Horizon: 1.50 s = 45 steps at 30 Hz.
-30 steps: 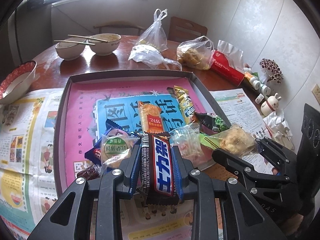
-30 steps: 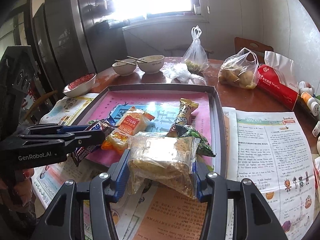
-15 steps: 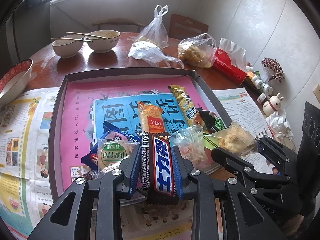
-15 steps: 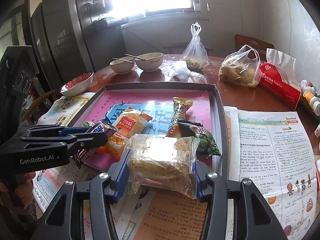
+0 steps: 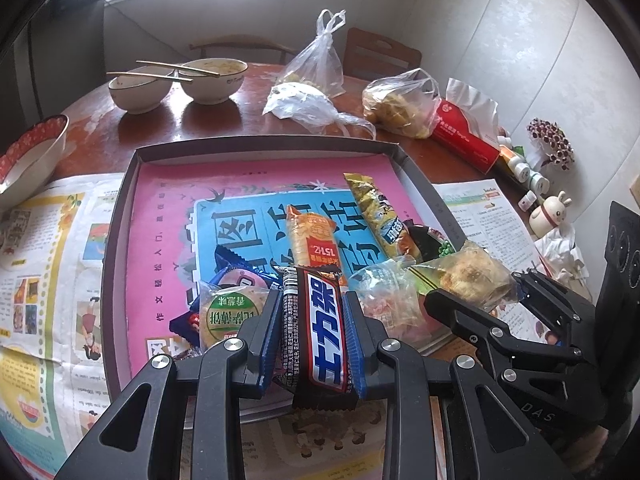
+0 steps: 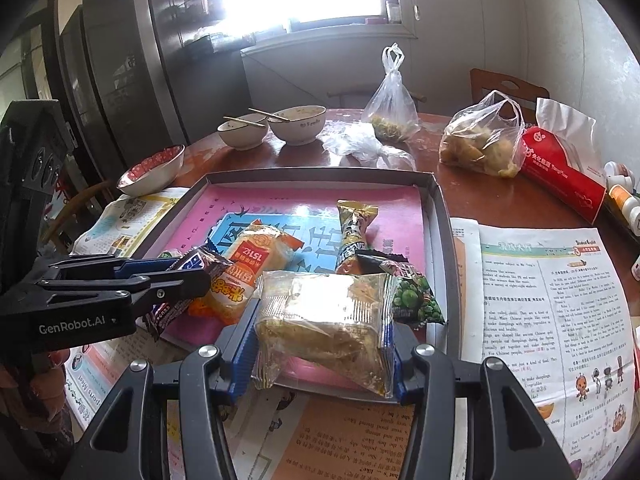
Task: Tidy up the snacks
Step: 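Lift the chocolate bar over the tray while the right tool carries the cracker bag there, then lower the chocolate bar into the tray while the right tool lowers the cracker bag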
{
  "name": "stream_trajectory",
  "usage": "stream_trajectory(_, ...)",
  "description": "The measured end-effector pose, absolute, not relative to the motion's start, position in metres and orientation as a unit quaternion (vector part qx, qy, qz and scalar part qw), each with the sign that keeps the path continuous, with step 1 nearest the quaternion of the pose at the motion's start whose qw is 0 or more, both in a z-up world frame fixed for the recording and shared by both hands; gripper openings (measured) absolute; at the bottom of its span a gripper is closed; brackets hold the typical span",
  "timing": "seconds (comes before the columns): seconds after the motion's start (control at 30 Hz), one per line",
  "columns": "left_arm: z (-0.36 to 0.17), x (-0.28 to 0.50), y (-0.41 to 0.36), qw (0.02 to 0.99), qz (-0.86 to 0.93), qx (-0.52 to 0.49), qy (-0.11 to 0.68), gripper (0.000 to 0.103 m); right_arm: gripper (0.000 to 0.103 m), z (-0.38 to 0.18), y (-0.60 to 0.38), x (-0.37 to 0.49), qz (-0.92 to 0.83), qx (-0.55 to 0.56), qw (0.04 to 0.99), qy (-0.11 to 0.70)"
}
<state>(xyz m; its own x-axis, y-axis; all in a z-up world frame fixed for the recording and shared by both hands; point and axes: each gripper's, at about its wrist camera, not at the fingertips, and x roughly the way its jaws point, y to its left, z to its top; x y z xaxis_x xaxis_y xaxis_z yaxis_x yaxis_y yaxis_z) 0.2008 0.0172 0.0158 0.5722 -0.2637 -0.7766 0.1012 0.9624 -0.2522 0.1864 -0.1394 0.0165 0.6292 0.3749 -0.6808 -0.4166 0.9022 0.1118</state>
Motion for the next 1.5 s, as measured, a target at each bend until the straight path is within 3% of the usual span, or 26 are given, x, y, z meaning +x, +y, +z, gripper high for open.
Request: stream_trajectory(1.5, 0.012, 0.216, 0.016, 0.874, -0.126, -0.083, 0.461, 0.031, 0.053, 0.01, -0.134, 0.206, 0.192, -0.024, 0.902, 0.386)
